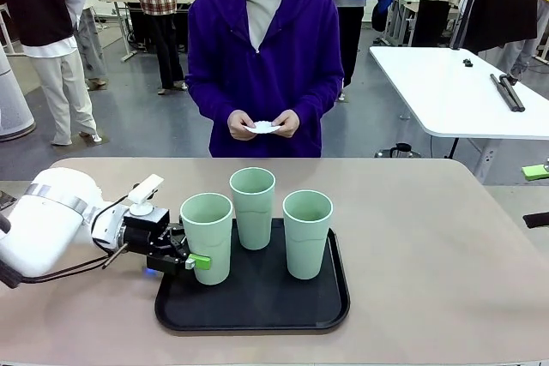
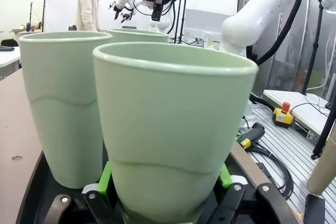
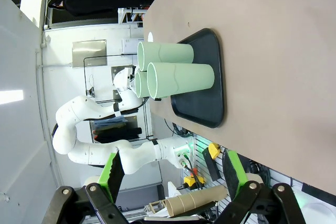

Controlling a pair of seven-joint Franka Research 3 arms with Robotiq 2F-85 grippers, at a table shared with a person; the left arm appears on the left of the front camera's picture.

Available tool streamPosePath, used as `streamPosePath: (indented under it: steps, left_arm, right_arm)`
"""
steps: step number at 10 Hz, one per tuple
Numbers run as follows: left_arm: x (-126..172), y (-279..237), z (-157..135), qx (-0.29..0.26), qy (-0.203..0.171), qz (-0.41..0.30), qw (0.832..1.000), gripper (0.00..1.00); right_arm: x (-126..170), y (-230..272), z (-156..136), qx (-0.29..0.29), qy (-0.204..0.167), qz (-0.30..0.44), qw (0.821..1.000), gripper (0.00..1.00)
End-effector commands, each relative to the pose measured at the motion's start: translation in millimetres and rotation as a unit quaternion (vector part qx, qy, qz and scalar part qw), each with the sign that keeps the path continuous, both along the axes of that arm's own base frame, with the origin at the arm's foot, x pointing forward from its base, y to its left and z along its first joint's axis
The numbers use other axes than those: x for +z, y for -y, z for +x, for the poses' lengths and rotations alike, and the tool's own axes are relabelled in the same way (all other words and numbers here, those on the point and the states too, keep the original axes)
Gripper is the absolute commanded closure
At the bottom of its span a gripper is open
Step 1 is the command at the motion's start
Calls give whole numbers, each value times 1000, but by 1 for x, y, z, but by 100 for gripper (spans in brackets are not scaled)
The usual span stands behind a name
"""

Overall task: Place coasters on the table and set cups on them.
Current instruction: Pick up one Reusable plastic cup and place it on a coaster set by the human.

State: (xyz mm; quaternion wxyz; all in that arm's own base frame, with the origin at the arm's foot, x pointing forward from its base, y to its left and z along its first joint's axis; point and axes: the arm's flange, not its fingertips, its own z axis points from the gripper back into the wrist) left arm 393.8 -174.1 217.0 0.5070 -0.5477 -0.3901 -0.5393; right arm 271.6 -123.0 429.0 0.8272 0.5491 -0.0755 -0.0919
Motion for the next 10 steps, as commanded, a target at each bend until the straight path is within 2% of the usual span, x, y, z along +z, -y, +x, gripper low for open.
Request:
streamPosePath:
  steps: [1,2,4,5,6,7,10]
  left_arm:
    - [-3,4,-2,5,7,-10,1000,84]
    - [1,1,-5,4,8,-11,1000,100]
    - [20,-4,-15,10,13,0,1000,100]
    - [44,-8,-21,23,29,16,999,100]
    - [82,-16,-26,47,36,2,998,100]
    - [116,-26,-27,67,31,-17,997,100]
    - [184,-42,-30,93,29,-30,995,100]
  right_arm:
    - [1,0,2,-2,2,9,1000,0]
    - [1,0,2,-2,2,9,1000,0]
    - [1,0,2,-2,2,9,1000,0]
    - [1,0,2,-2,2,9,1000,0]
    - [1,0,2,-2,2,9,1000,0]
    - [1,0,2,-2,2,9,1000,0]
    - [1,0,2,-2,2,9,1000,0]
